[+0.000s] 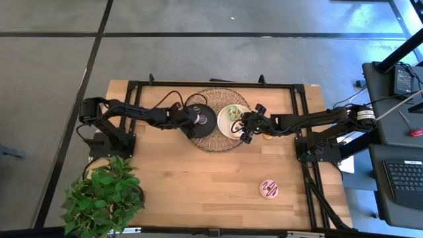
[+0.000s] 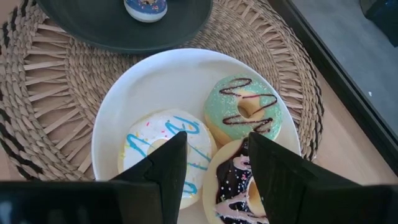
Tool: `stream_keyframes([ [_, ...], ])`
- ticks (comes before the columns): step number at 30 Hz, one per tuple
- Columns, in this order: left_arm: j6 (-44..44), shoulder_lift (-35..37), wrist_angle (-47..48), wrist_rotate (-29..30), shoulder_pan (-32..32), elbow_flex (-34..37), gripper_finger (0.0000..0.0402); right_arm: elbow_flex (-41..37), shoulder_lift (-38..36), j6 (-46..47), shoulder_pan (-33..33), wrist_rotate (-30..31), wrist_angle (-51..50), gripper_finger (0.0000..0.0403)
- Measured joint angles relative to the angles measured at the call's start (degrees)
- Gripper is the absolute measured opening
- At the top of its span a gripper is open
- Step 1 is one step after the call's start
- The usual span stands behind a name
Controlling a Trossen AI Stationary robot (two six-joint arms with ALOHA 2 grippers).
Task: Pick & Place donuts
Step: Put the small black donut on the black plate
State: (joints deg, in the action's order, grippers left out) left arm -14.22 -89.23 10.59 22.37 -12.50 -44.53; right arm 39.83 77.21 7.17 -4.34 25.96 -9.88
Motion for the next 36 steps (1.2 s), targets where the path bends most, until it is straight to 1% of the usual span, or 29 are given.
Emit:
stream_keyframes([
  [6,0.0,0.0,-0.1,-3.6,0.4,0.0,0.0166,0.0,0.0,0.0,0.0,0.0,0.1,0.0172],
  [12,0.0,0.0,-0.7,0.8,0.8,0.0,0.0163,0.0,0.0,-0.1,0.0,0.0,0.7,0.0172],
  [17,0.0,0.0,-3.6,0.5,0.8,0.0,0.0162,0.0,0.0,-0.1,0.0,0.0,0.7,0.0172],
  [29,0.0,-0.2,-3.6,0.7,0.6,0.0,0.0163,0.0,0.0,-0.1,0.0,0.0,0.7,0.0172],
  [36,0.0,-5.3,-6.0,0.7,0.4,0.0,0.0163,0.0,0.0,-0.1,0.0,0.0,0.7,0.0172],
])
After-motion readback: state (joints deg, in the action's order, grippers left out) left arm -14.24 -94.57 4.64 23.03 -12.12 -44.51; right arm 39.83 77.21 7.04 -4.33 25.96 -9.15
